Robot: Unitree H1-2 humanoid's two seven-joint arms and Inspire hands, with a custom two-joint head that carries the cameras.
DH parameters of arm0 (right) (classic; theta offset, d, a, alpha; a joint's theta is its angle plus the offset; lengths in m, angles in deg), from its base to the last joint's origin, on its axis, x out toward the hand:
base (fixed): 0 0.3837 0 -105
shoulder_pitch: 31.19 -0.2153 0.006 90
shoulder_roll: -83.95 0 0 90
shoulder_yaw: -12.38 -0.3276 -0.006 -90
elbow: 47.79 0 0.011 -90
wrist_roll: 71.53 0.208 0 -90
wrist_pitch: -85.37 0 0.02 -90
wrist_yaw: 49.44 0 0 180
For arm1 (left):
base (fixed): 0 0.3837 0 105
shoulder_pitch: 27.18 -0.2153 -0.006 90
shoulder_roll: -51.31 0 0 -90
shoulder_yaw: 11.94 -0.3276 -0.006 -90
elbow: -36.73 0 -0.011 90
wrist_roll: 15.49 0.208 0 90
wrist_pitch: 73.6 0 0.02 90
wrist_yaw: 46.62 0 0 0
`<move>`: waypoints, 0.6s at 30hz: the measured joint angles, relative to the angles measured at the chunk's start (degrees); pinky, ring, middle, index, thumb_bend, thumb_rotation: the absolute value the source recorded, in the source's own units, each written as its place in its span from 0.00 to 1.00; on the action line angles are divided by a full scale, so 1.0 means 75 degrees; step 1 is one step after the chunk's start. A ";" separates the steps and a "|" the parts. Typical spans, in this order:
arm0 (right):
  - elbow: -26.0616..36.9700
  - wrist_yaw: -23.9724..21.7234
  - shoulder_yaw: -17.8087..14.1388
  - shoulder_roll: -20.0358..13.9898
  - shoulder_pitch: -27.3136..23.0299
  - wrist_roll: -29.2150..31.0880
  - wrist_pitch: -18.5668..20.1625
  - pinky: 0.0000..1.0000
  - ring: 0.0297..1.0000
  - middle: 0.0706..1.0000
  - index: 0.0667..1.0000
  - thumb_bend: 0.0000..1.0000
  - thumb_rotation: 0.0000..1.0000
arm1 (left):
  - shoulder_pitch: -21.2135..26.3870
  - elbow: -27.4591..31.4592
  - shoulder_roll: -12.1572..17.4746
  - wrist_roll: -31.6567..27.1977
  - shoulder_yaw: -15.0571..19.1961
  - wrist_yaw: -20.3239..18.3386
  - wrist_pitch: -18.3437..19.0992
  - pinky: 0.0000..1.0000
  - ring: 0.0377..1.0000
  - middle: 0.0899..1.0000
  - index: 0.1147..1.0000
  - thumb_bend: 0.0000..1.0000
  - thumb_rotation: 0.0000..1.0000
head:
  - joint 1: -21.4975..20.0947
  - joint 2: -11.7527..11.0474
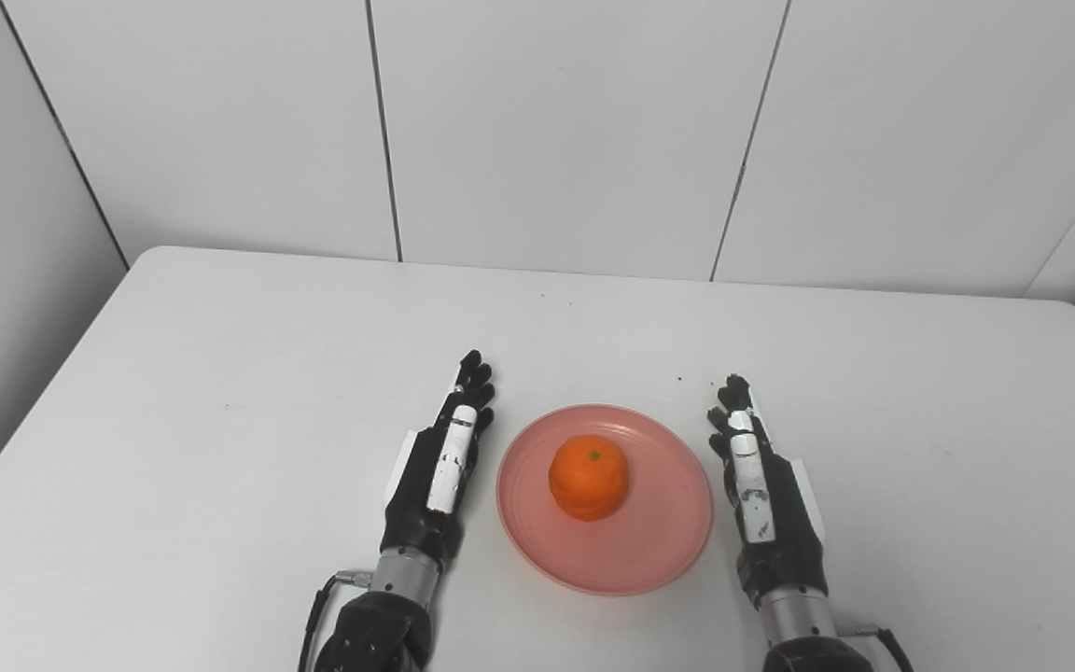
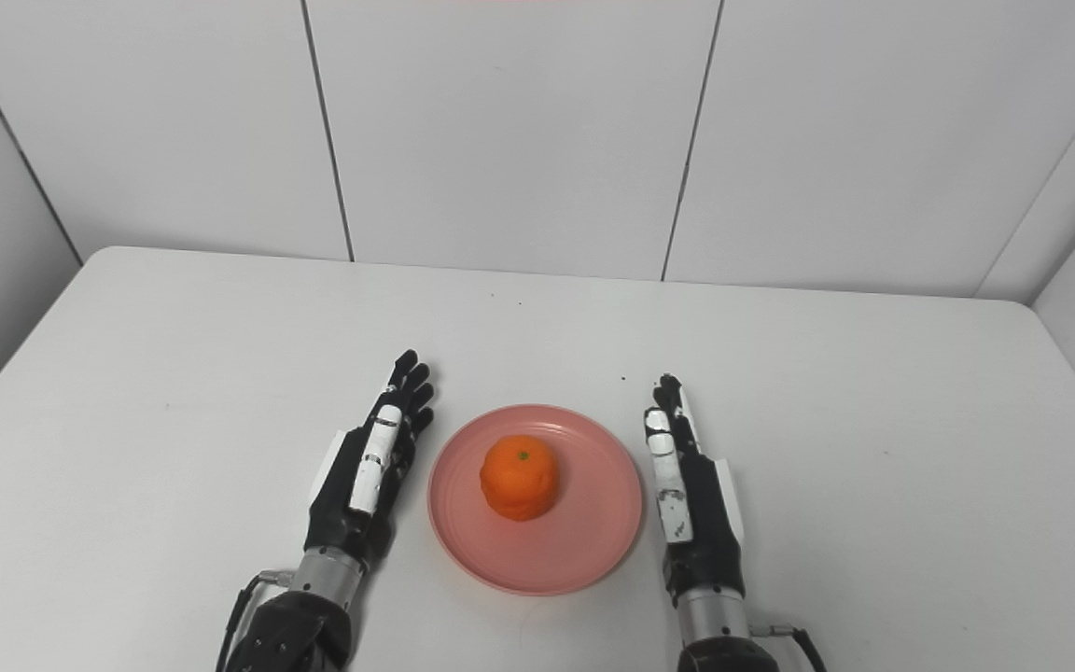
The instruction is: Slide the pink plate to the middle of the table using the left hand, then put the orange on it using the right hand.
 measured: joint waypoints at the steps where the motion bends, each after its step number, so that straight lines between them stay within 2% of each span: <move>1: 0.0004 0.0008 -0.0001 0.0005 0.0008 0.0000 -0.0034 0.99 0.98 0.99 0.99 0.31 1.00 | -0.0023 0.0024 0.0033 0.0031 -0.0014 0.0000 -0.0007 1.00 1.00 1.00 1.00 0.37 1.00 | 0.0000 0.0000; 8: 0.0019 0.0134 -0.0021 0.0028 0.0150 0.0050 -0.0043 0.99 0.98 1.00 1.00 0.23 1.00 | -0.0069 0.0078 0.0159 0.0209 -0.0099 0.0001 -0.0119 1.00 1.00 1.00 1.00 0.38 1.00 | 0.0023 -0.0023; 18: -0.0117 0.0220 -0.0081 0.0130 0.0175 0.0302 -0.0104 1.00 1.00 1.00 1.00 0.22 1.00 | -0.0089 0.0111 0.0293 0.0408 -0.0217 -0.0002 -0.0139 1.00 1.00 1.00 1.00 0.38 1.00 | 0.0035 -0.0035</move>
